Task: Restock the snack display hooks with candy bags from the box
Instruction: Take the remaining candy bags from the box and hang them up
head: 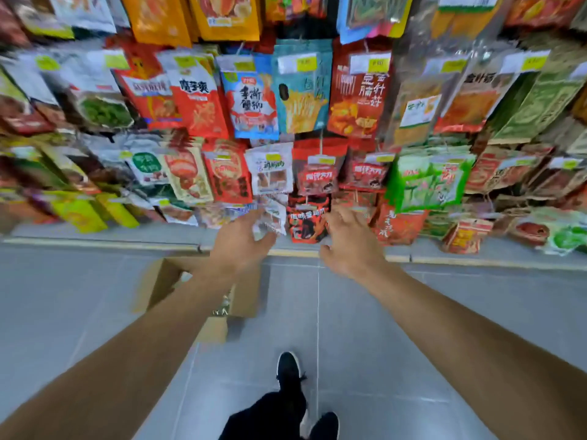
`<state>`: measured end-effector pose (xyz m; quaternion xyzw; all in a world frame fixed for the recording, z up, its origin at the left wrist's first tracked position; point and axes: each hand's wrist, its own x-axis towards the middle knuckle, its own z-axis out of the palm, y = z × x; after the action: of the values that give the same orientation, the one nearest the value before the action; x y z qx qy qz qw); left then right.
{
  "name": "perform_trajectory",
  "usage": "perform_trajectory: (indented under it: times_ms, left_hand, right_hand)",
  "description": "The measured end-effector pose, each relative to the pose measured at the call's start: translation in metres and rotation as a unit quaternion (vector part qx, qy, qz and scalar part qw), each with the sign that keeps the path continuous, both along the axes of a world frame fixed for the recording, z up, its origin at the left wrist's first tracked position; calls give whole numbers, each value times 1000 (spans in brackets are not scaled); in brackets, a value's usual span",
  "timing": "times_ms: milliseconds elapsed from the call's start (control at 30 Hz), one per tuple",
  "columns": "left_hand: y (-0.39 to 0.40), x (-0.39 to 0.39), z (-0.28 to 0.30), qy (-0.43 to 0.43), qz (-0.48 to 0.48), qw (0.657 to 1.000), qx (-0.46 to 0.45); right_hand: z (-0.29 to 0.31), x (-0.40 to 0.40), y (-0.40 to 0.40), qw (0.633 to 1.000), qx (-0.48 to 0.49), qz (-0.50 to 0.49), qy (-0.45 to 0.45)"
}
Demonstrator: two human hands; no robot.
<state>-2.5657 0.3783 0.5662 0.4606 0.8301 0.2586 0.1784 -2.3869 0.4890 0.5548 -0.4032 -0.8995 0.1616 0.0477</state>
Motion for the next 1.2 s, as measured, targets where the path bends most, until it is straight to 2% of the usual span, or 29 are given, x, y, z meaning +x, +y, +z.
perform_trajectory:
  times_ms: [67,333,600,767,967,1200]
  left_hand:
    - [-51,-13,-14,-10,20,999,-35]
    - [-173,-72,-56,13,43,994,-99]
    - [-273,-200,-91,-7,53,991,-119]
    - [-293,-271,-108,-27,81,986,-146]
    - [-278,-345,-139,-61,125,973,-184]
    - [-222,-421,-226,-128,173,946,-241]
  right_hand:
    - [-17,-19,-44,999,-18,38,-29]
    - [-63,-87,-151,988,-83,85,-101]
    - [-95,-226,-244,980,-121,88,-129]
    - [-115,-290,-262,973,-142,99,-155]
    - [-157,-354,-239,967,-172,87,-168]
    - [-249,-428,-179,945,-248,75,-197]
